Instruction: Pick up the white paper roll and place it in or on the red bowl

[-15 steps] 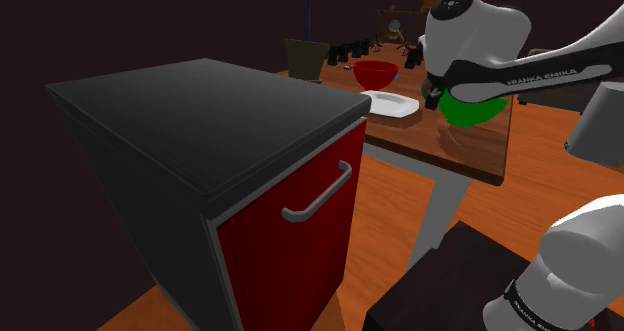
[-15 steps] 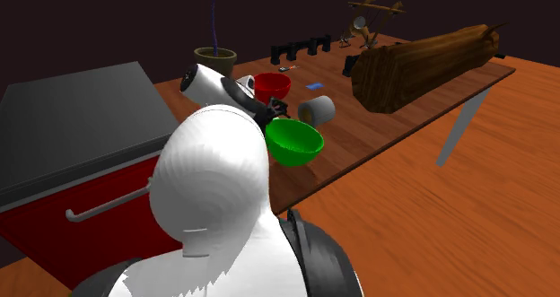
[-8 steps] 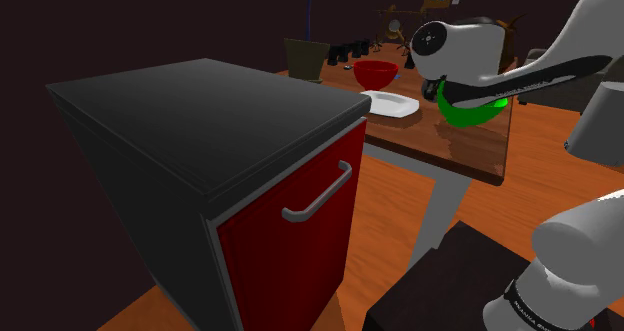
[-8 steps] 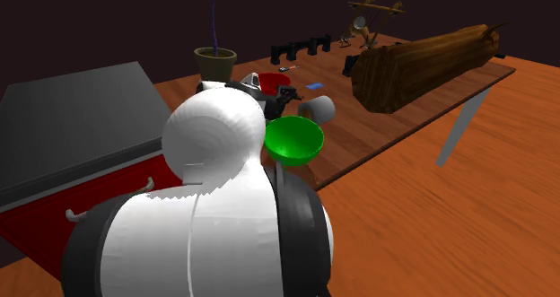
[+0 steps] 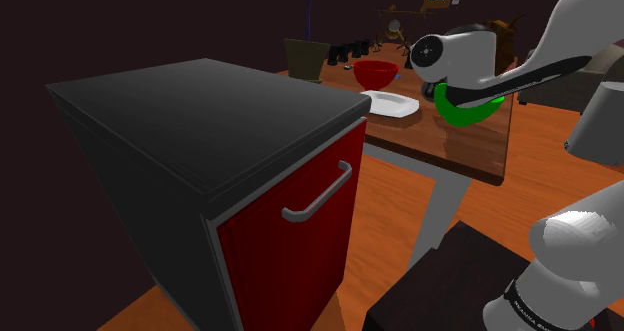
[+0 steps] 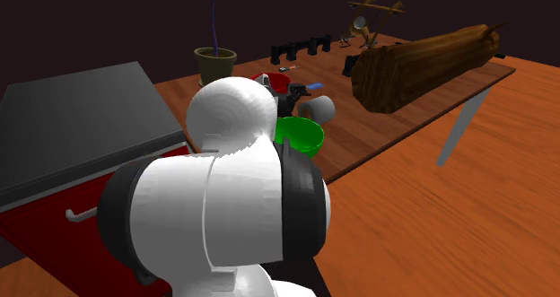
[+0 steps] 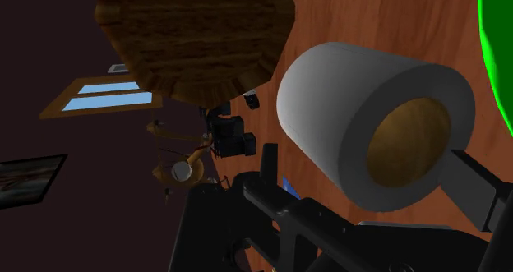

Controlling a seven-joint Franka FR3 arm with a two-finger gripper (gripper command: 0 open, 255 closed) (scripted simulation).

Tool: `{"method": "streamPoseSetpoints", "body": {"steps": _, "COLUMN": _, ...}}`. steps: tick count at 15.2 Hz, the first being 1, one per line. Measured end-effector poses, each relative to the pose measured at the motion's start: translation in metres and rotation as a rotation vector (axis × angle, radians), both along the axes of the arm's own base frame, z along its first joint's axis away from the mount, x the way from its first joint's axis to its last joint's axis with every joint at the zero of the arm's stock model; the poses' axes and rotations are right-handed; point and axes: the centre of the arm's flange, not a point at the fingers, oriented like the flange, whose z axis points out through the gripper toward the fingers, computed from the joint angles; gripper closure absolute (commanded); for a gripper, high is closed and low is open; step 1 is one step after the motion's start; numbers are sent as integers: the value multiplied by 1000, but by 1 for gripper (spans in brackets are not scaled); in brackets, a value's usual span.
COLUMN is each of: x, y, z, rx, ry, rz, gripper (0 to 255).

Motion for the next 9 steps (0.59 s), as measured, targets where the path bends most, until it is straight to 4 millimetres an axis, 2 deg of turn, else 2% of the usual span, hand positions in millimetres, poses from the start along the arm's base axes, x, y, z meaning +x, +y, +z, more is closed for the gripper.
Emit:
{"method": "streamPoseSetpoints", "body": {"steps": 7, "x": 2, "y": -7, "z": -2, "rx": -2, "ry": -2, "rz": 2, "gripper": 0}}
{"method": "streamPoseSetpoints", "body": {"steps": 8, "x": 2, "y": -7, "z": -2, "rx": -2, "ry": -3, "rz": 2, "gripper": 255}}
{"method": "streamPoseSetpoints", "body": {"steps": 9, "x": 2, "y": -7, "z": -2, "rx": -2, "ry": -3, "rz": 2, "gripper": 255}}
